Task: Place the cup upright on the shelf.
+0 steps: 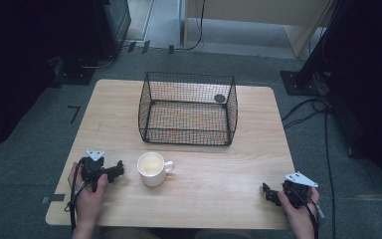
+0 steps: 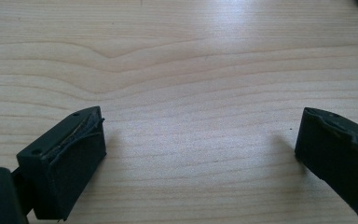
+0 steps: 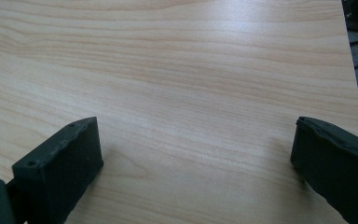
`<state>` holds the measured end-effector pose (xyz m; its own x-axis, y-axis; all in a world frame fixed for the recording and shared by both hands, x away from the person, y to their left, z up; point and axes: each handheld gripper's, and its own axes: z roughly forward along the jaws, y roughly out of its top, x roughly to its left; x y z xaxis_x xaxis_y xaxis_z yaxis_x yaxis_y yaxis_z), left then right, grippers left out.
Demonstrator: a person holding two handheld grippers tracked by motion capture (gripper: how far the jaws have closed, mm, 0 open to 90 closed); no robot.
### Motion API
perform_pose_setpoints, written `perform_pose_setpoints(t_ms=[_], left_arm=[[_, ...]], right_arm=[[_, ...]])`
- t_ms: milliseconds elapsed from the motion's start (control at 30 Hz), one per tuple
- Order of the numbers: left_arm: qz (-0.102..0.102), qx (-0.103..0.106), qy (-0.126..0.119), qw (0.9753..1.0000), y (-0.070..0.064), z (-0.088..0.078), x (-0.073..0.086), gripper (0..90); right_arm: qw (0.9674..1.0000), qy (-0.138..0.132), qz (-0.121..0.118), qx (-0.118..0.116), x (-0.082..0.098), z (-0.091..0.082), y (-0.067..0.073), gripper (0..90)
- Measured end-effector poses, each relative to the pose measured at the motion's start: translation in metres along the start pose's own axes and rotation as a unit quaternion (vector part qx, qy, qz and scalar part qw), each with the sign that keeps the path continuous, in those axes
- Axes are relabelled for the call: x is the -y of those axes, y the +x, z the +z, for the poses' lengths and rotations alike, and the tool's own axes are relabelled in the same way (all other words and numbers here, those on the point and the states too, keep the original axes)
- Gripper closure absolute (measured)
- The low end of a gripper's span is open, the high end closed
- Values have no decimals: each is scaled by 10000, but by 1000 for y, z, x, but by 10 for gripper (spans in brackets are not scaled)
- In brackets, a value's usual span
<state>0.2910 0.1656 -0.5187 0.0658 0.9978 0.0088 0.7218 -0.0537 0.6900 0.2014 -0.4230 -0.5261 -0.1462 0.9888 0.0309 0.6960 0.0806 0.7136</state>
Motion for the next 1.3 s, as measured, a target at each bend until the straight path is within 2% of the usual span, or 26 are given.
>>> perform_pose_setpoints(t_ms=[133, 267, 400, 567, 667, 1033, 1300], left_arm=[[1, 1, -1, 10000, 0, 0, 0, 18], [0, -2, -4, 10000, 0, 0, 0, 18], [-1, -2, -5, 10000, 0, 0, 0, 18], [-1, -2, -4, 10000, 0, 0, 0, 18], [-1, -1, -5, 10000, 0, 0, 0, 18], [0, -2, -3, 10000, 0, 0, 0, 18], [2, -2, -2, 10000, 0, 0, 0, 18]], right_arm=[[9999, -108, 33, 18, -4, -2, 3, 48], [9997, -183, 47, -163, -16, -8, 11, 48], [9994, -252, -110, -219, -26, -11, 21, 48], [9990, -232, -179, -343, -37, -10, 31, 54], [9988, -281, -187, -344, -41, -8, 36, 62], [9968, -386, -286, -642, -54, -5, 60, 65], [9948, -553, -336, -785, -64, -10, 77, 66]])
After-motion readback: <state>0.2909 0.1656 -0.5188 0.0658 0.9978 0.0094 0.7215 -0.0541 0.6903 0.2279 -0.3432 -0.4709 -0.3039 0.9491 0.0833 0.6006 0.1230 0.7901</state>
